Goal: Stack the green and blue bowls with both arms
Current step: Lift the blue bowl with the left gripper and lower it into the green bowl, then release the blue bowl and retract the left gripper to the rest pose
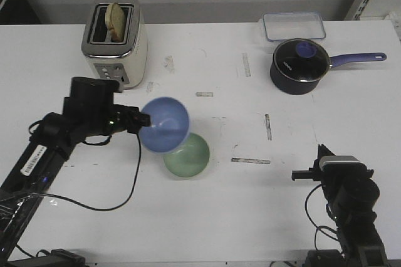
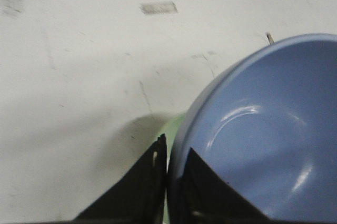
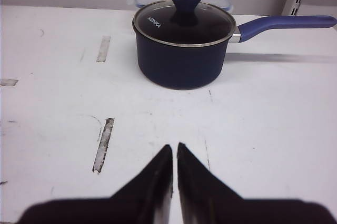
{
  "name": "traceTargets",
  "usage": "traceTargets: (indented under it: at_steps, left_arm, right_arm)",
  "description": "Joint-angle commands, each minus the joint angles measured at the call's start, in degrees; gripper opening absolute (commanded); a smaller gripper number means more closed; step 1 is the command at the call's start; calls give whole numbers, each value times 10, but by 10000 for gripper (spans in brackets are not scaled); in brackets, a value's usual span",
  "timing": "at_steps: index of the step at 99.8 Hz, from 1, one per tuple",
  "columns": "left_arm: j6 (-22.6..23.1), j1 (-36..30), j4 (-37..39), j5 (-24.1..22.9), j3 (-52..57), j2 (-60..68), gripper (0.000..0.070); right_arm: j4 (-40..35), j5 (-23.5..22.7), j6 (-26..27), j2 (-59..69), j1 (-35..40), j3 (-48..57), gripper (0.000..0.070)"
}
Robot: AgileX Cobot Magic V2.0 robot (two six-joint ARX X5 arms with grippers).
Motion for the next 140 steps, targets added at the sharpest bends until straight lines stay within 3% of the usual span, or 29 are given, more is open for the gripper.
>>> traceTargets:
  at_steps: [1,21,70,77,94,100,105,113,118,129,140]
  left_arm:
    - [16,-34,-6,-20,11,22,0]
    - [19,-96,-18,-79,11,77,0]
    - [18,-107,-22,-79,11,138,16]
    - [18,-107,-22,-79,12,138,143]
    - [18,-107,-19,-79,13,125,573]
    - [18,-107,-18,-79,18,117,665]
    - [18,-107,-17,-79,27,111,689]
    - [18,-106,-13,-79,47,100,684]
    - [18,-103,-9,-81,63,91,637]
    - [35,-99,2,-100,96,70,385]
    - [57,-90,2,-149,123,47,103]
  right_arm:
    - [8,1,3,1,1,1,1]
    - [7,1,3,1,1,1,0]
    - [7,1,3,1,1,1,1]
    - [7,1,3,1,1,1,1]
    - [7,1,3,1,1,1,1]
    - [7,1,3,1,1,1,0]
    - [8,1,3,1,1,1,1]
    - [8,1,3,1,1,1,0]
    - [8,1,3,1,1,1,0]
    - [8,1,3,1,1,1,1]
    - [8,1,3,1,1,1,0]
